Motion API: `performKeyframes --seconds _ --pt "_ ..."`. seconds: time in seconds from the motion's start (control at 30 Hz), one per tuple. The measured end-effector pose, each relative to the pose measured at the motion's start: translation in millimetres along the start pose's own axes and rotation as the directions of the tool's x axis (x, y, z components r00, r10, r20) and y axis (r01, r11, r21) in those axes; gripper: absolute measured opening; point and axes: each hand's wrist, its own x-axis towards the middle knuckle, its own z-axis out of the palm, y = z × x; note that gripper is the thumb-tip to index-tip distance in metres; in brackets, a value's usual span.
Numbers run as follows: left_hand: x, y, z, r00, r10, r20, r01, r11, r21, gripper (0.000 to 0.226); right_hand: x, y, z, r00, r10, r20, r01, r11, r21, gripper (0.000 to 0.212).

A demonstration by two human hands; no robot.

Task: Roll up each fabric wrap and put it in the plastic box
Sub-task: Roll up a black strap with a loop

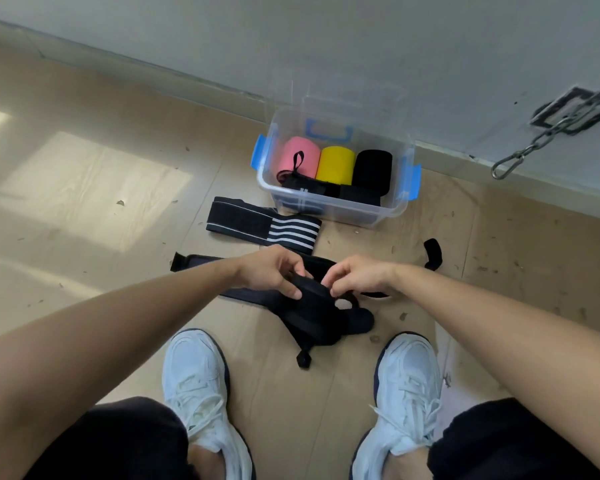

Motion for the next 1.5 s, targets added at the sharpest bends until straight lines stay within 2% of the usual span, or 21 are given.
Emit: performKeyframes --seconds 0.13,0.27,0.4,0.47,0.6,0.7,0.8,0.87,0.9,0.97,1.07,1.17,1.23,1.3,1.33,1.37,1.43,1.5 --pt "-10.0 -2.1 -31.0 0.991 -0.062 -0.115 0.052 0.994 -0.095 0.017 -2.6 -0.8 -2.3 0.999 -0.038 0.002 0.038 0.998 -0.057 0.007" --pt "-24.0 2.4 -61.9 0.967 -0.124 -0.225 0.102 0.989 -0.107 0.022 -4.5 -14.9 -17.0 0.997 -0.041 -0.064 0.042 0.999 0.006 0.029" --pt "-41.6 -0.8 -94.4 0.921 -0.172 -0.349 0.133 0.982 -0.132 0.023 -11.1 -25.2 -32.8 0.996 -0.081 -0.046 0.085 0.993 0.078 0.012" --pt "-50.7 -5.5 -105.7 0.884 -0.196 -0.424 0.145 0.978 -0.151 0.023 -13.1 -25.7 -38.2 0.995 -0.067 -0.073 0.074 0.992 0.105 0.020" --pt "-59.9 -10.8 -104.7 0.861 -0.236 -0.450 0.189 0.971 -0.148 0.023 -14.2 -28.0 -43.6 0.997 -0.025 -0.076 0.033 0.994 0.100 0.027" --pt "-61.3 -14.0 -95.1 0.898 -0.327 -0.296 0.324 0.944 -0.058 0.021 -16.4 -27.2 -46.9 0.998 0.034 -0.057 -0.034 0.999 0.001 0.026" --pt "-59.3 -18.9 -85.6 0.880 -0.467 -0.088 0.475 0.869 0.137 0.010 -16.8 -21.4 -54.7 0.987 0.105 -0.120 -0.137 0.945 -0.298 0.034" --pt "-50.3 -21.7 -82.4 0.894 -0.423 -0.148 0.444 0.878 0.178 0.009 -16.8 -16.6 -56.5 0.975 0.128 -0.182 -0.193 0.891 -0.410 0.039" --pt "-44.5 -22.9 -81.6 0.903 -0.358 -0.239 0.405 0.894 0.189 0.011 -16.6 -14.1 -56.5 0.972 0.125 -0.201 -0.201 0.882 -0.425 0.039" --pt "-30.7 -24.2 -82.4 0.873 -0.222 -0.435 0.355 0.899 0.255 0.017 -15.1 -9.2 -55.2 0.970 0.120 -0.213 -0.199 0.892 -0.406 0.036" --pt "-7.2 -33.4 -86.7 0.828 -0.037 -0.560 0.377 0.776 0.506 0.043 -12.9 -4.3 -55.2 0.976 0.112 -0.189 -0.173 0.921 -0.350 0.047" --pt "9.5 -45.4 -89.0 0.849 -0.016 -0.528 0.446 0.559 0.699 0.072 -12.1 0.2 -59.7 0.978 0.102 -0.180 -0.154 0.941 -0.302 0.048" --pt "14.6 -52.4 -88.7 0.850 -0.041 -0.525 0.492 0.415 0.765 0.079 -11.4 0.5 -58.8 0.975 0.062 -0.214 -0.125 0.947 -0.294 0.042" --pt "15.2 -54.2 -89.5 0.831 -0.010 -0.556 0.527 0.335 0.781 0.070 -10.5 -3.1 -53.2 0.963 -0.009 -0.271 -0.075 0.952 -0.297 0.035" --pt "14.6 -53.9 -91.6 0.830 0.010 -0.558 0.520 0.348 0.780 0.061 -9.5 -5.7 -49.3 0.954 -0.044 -0.297 -0.042 0.959 -0.279 0.032" --pt "12.6 -52.1 -94.6 0.837 0.010 -0.548 0.494 0.418 0.762 0.050 -9.6 -10.6 -45.6 0.946 -0.074 -0.315 -0.003 0.971 -0.239 0.030" --pt "4.4 -43.2 -100.4 0.865 -0.077 -0.497 0.427 0.635 0.644 0.028 -9.8 -22.2 -39.3 0.935 -0.116 -0.337 0.082 0.990 -0.114 0.027" --pt "-8.5 -26.9 -107.6 0.894 -0.160 -0.419 0.378 0.771 0.512 0.013 -10.2 -34.7 -34.6 0.917 -0.142 -0.373 0.182 0.980 0.075 0.016"
